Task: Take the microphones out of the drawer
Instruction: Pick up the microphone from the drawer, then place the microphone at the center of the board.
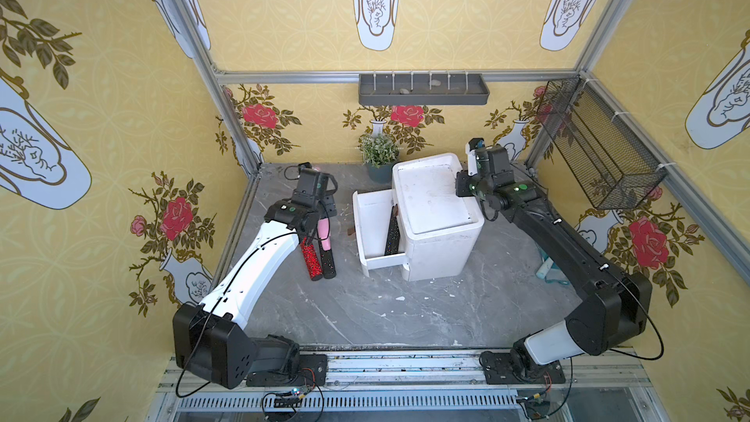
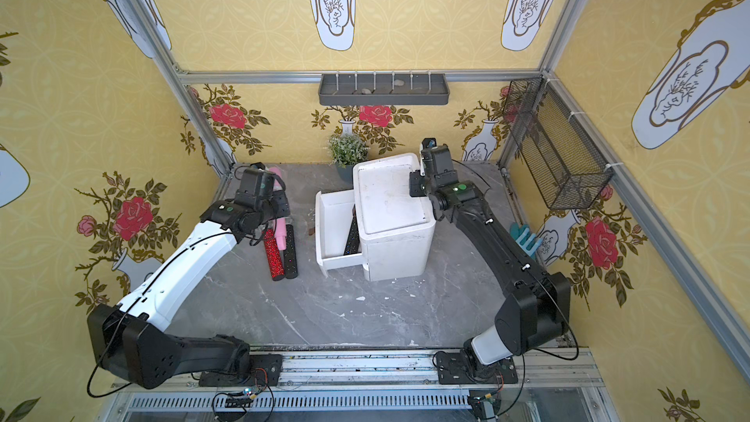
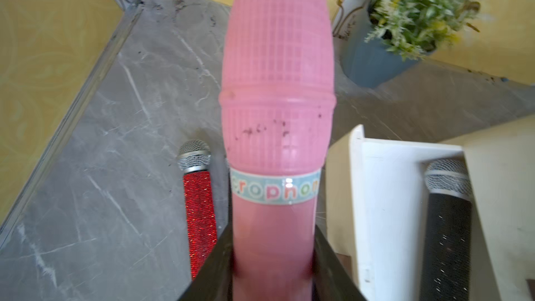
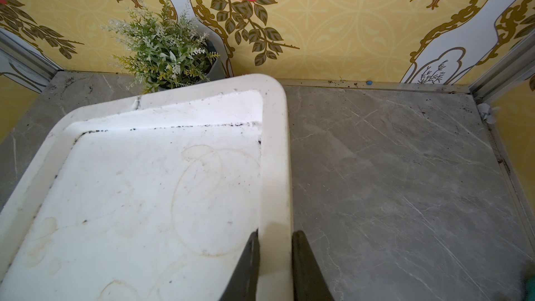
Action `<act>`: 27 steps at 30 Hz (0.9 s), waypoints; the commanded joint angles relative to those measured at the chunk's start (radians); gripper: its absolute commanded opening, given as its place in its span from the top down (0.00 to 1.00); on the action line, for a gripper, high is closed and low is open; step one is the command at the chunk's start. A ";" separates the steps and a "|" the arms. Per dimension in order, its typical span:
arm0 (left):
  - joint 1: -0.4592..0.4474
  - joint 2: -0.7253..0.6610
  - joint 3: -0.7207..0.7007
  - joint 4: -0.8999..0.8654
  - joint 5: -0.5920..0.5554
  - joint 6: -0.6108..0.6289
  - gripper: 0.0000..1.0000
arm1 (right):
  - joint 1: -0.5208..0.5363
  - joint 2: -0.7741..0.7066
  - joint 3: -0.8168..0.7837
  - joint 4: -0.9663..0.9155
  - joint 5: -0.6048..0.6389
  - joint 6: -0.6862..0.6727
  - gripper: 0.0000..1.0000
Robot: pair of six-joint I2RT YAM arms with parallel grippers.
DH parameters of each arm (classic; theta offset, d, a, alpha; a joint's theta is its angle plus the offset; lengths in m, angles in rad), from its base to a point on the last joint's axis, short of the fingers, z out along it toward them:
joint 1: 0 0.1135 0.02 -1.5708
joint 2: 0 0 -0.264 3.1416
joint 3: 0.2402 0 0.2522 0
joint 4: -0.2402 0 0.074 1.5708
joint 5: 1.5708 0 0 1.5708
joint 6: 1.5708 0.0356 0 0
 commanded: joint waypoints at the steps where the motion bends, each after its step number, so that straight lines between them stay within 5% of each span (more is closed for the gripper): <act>1: 0.072 -0.046 -0.067 0.019 0.053 0.008 0.73 | 0.002 0.023 -0.009 -0.133 -0.045 0.022 0.84; 12: 0.340 -0.125 -0.346 0.153 0.142 -0.015 0.73 | 0.002 0.032 0.014 -0.139 -0.050 0.018 0.84; 27: 0.400 0.075 -0.454 0.330 0.200 -0.027 0.69 | 0.002 0.025 0.019 -0.148 -0.045 0.016 0.84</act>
